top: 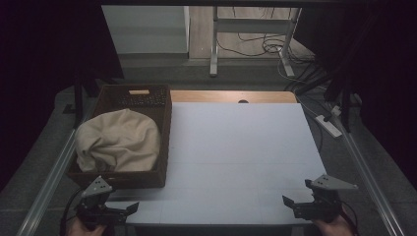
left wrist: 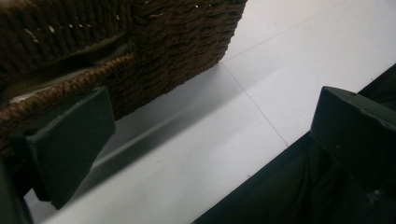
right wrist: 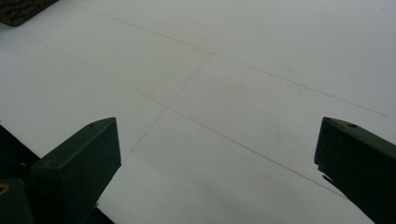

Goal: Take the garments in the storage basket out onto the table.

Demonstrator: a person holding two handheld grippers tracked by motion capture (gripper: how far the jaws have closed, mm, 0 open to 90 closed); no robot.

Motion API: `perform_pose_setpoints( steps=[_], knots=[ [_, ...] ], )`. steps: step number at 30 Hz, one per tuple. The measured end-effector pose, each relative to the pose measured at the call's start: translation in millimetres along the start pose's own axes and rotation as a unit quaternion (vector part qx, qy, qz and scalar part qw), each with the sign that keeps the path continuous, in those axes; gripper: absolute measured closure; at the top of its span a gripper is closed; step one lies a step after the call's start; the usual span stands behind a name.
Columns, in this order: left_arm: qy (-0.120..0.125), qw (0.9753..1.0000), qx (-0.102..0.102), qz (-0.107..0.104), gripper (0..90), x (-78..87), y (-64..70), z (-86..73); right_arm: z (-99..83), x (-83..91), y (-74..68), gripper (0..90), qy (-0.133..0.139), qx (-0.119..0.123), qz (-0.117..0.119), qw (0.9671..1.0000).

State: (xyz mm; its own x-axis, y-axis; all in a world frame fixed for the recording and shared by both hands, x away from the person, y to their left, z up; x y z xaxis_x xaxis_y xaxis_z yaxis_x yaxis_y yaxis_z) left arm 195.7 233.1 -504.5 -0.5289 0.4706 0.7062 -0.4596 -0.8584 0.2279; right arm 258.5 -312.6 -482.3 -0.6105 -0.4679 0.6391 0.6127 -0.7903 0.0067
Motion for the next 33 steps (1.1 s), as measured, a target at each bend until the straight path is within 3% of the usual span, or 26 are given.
perform_pose_setpoints(
  steps=[8, 33],
  knots=[
    [0.005, 0.9999, 0.009, -0.006, 0.0, 2.1, -2.5, -1.0, 0.1, -1.1, 2.0, 0.9, -0.001, -0.011, 0.020, 0.9997],
    [0.018, 0.9997, 0.002, -0.013, 0.0, 3.7, -0.7, 1.2, -0.3, -3.2, 1.8, 0.9, -0.010, -0.011, 0.035, 0.9993]
  ],
)
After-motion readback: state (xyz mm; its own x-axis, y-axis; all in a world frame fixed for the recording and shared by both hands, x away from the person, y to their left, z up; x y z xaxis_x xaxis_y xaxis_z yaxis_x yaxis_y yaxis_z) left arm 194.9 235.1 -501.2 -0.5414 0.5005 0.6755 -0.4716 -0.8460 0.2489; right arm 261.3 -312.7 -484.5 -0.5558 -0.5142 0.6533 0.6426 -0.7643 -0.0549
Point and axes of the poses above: each handheld gripper's, and its own axes: x roughly backward along the jaws, z roughly out of its top, y roughly to its right, the point moved 4 cm from there along -x, roughly forward along the jaws, and after that the axes turned 4 degrees about x, right-handed, at the moved point
